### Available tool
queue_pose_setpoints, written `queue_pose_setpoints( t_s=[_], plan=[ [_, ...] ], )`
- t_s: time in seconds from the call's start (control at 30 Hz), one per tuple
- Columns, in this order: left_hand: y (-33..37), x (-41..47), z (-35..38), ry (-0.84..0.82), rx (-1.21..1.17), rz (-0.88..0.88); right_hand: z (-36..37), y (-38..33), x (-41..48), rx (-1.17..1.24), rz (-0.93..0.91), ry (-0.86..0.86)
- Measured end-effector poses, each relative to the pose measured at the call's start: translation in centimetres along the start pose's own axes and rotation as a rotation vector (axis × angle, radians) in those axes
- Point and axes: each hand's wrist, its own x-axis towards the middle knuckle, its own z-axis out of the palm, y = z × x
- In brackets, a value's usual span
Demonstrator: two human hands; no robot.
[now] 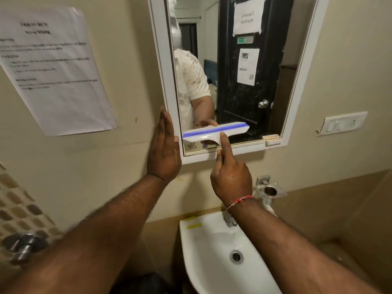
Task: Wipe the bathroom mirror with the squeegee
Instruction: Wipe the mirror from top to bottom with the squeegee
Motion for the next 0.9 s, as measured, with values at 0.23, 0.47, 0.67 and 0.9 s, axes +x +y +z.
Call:
queue_pose_setpoints(
  t_s=[0.23,0.47,0.67,0.9],
  plan=[
    [-1.5,-2.3,1.5,0.001,-0.012,-0.004,0.3,0.8,-0.4,0.014,-0.018,-0.008],
    [-1.8,-3.9,2.5,-0.013,-0.002,-0.026,1.1,1.3,-0.7,0.037,-0.026,0.014],
    [-2.1,-5.3,3.1,-0.012,-0.007,-0.043,2.4,2.4,-2.7,0.020,0.014,-0.004],
    [-1.7,-6.4,3.4,-0.019,0.028,-0.085,3.0,2.7,-3.2,0.017,0.039,-0.016]
  ],
)
